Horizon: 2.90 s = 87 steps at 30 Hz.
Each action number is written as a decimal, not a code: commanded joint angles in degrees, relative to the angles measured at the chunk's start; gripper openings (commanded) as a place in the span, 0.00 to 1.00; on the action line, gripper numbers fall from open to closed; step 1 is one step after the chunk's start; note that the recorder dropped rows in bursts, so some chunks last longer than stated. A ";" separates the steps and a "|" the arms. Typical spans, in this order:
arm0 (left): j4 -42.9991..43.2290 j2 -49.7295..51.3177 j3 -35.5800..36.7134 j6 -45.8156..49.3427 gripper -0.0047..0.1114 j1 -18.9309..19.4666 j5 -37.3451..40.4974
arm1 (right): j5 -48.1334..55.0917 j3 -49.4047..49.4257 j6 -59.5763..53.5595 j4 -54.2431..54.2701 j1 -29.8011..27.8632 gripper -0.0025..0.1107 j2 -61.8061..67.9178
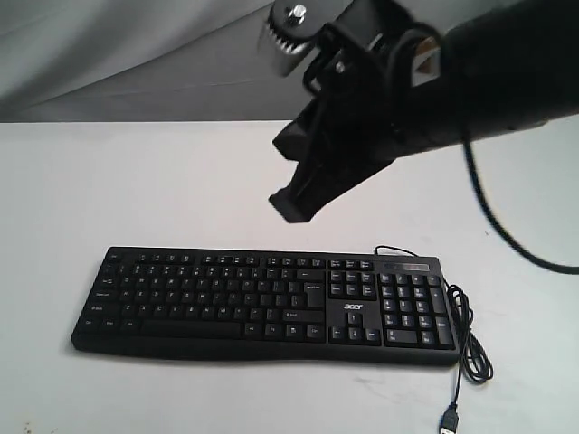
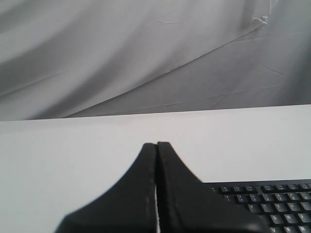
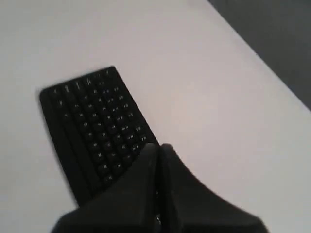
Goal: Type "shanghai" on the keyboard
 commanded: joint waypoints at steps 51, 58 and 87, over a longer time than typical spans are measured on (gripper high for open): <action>0.00 -0.14 0.10 -0.15 0.04 -0.37 -0.34 | -38.63 60.68 13.20 35.01 -52.00 0.02 -72.78; 0.00 -0.14 0.10 -0.15 0.04 -0.37 -0.34 | -38.20 65.32 23.05 24.48 -52.00 0.02 -73.89; 0.00 -0.14 0.10 -0.15 0.04 -0.37 -0.34 | -9.95 65.51 24.53 -7.09 -53.13 0.02 -79.61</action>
